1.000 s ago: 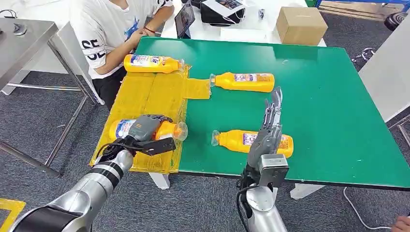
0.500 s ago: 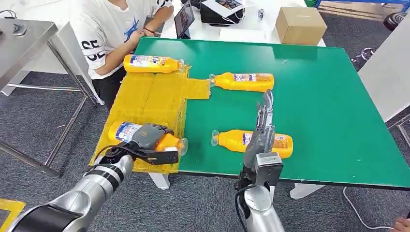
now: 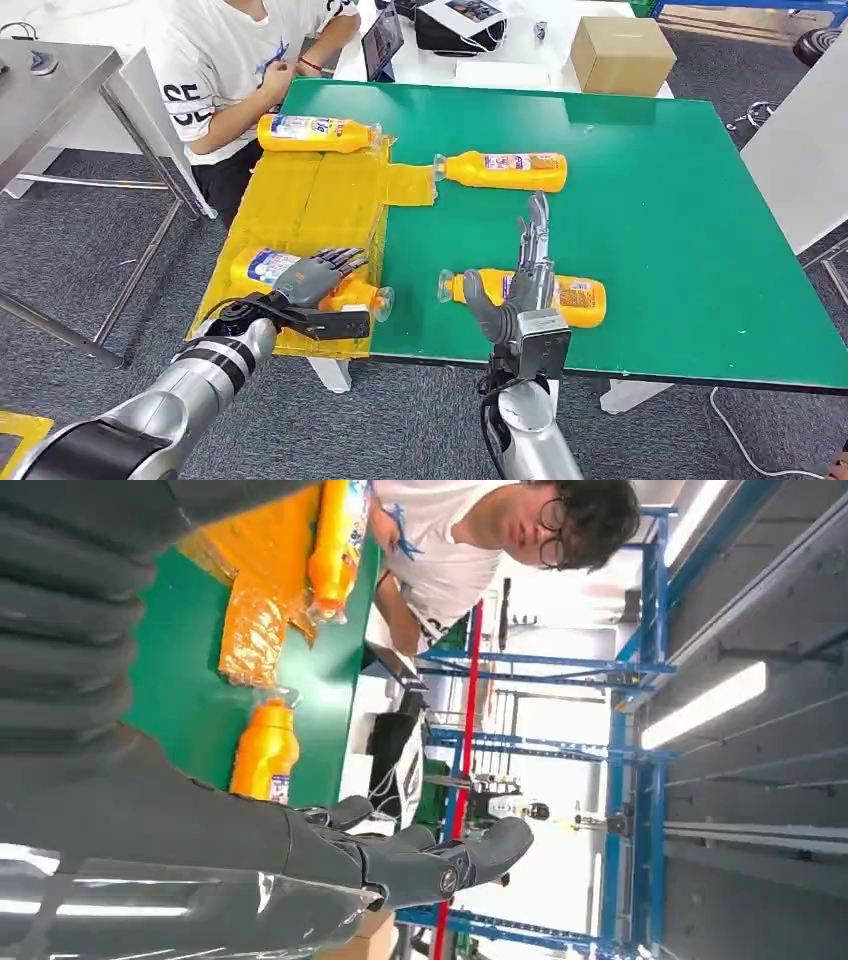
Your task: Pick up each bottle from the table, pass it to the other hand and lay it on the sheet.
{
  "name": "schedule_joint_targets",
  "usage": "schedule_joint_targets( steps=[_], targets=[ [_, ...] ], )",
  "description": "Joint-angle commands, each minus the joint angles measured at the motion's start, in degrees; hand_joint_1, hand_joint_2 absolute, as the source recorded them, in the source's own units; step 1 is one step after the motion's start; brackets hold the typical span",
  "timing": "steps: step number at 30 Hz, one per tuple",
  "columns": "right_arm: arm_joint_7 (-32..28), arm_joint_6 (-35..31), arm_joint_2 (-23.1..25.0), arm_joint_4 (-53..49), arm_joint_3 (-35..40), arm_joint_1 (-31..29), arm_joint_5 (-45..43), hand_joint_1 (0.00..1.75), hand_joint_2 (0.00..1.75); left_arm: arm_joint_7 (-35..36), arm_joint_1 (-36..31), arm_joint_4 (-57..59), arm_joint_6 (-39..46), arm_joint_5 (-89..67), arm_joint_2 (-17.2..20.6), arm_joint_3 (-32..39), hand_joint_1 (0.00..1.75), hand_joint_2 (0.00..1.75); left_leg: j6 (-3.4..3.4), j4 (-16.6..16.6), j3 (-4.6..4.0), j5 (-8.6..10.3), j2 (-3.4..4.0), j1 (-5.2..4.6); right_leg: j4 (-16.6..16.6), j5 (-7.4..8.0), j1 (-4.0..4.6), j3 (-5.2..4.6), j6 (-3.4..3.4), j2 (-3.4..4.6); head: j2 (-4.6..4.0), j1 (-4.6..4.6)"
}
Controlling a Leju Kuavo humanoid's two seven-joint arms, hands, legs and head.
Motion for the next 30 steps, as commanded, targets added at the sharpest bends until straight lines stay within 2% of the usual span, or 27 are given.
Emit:
schedule_joint_targets(
  steps=[1,5,11,13,18,20,22,24,25,27,30],
  targets=[
    [0.0,0.2,0.0,5.2,-1.0,-2.4,0.1,0.0,1.75,-1.4,1.9,4.3,-3.9,3.2,0.7,1.8,0.0,0.0,-0.1,-0.1,0.39,-0.12,0.27,0.05,-0.1,-0.02,0.04,0.29,-0.11,0.35,0.0,0.0],
    [0.0,0.2,0.0,5.2,-1.0,-2.4,0.1,0.0,1.75,-1.4,1.9,4.3,-3.9,3.2,0.7,1.8,0.0,0.0,-0.07,-0.1,0.33,-0.09,0.2,0.01,-0.1,-0.02,0.0,0.26,-0.08,0.26,0.0,-0.02],
    [0.1,0.5,0.0,6.2,-1.3,-3.0,0.1,0.0,1.75,-4.5,2.1,3.6,-9.8,7.6,0.9,4.9,0.0,0.0,-0.11,-0.1,0.41,-0.1,0.21,0.05,-0.2,0.0,0.04,0.34,-0.13,0.36,0.0,0.0],
    [0.4,0.5,-0.2,6.6,-1.3,-3.1,0.0,0.0,1.75,-5.9,1.9,3.5,-14.5,10.6,1.0,6.6,0.0,0.0,-0.07,-0.1,0.34,-0.05,0.06,0.02,-0.1,0.0,0.01,0.31,-0.08,0.2,0.0,0.0],
    [0.0,1.6,-0.6,8.2,-1.5,-3.7,-0.8,0.0,1.75,-15.1,3.4,-0.5,-30.3,22.0,3.2,11.6,0.0,0.0,-0.07,-0.1,0.57,-0.05,0.09,0.03,-0.1,0.01,0.01,0.54,-0.09,0.27,0.0,0.0],
    [0.0,1.6,-0.7,8.3,-1.5,-3.7,-1.2,0.0,1.75,-16.9,3.9,-2.5,-31.8,24.7,3.6,12.2,0.0,0.0,-0.08,-0.1,0.65,-0.06,0.11,0.02,-0.1,0.01,0.0,0.6,-0.1,0.31,0.0,0.0],
    [0.0,1.8,-0.5,8.3,-1.7,-3.5,-1.6,0.0,1.75,-17.2,5.0,-6.5,-31.1,30.9,2.3,14.4,0.0,0.0,-0.09,-0.1,0.61,-0.06,0.1,0.06,-0.1,0.02,0.04,0.58,-0.11,0.31,0.0,0.0],
    [0.0,1.5,0.0,8.1,-1.8,-3.1,-1.2,0.0,1.75,-17.2,6.2,-11.9,-24.5,36.9,-0.9,18.4,0.0,0.0,-0.09,-0.1,0.59,-0.06,0.0,0.06,-0.1,-0.02,0.04,0.57,-0.11,0.21,0.0,0.0],
    [0.1,0.6,0.5,8.2,-1.9,-2.7,-0.1,0.0,1.75,-17.2,7.5,-19.4,-10.3,42.2,-5.5,25.1,0.0,0.0,-0.06,-0.1,0.51,-0.03,-0.09,0.05,-0.1,-0.03,0.03,0.51,-0.09,0.1,0.0,0.0],
    [3.7,-0.6,-0.6,9.0,-0.2,-2.9,4.7,0.0,1.75,-17.2,8.2,-26.8,2.4,44.1,-8.4,26.4,0.0,0.0,-0.06,0.0,0.32,-0.03,-0.32,0.09,0.0,-0.09,0.08,0.38,-0.09,-0.17,0.0,0.0],
    [3.6,-0.3,-0.8,9.8,-0.7,-3.0,4.4,0.0,1.75,-16.4,8.8,-28.3,2.6,44.6,-7.6,25.6,0.0,0.0,-0.04,0.0,0.11,0.0,-0.19,0.09,-0.1,-0.04,0.08,0.11,-0.06,-0.09,0.0,0.02]
  ],
)
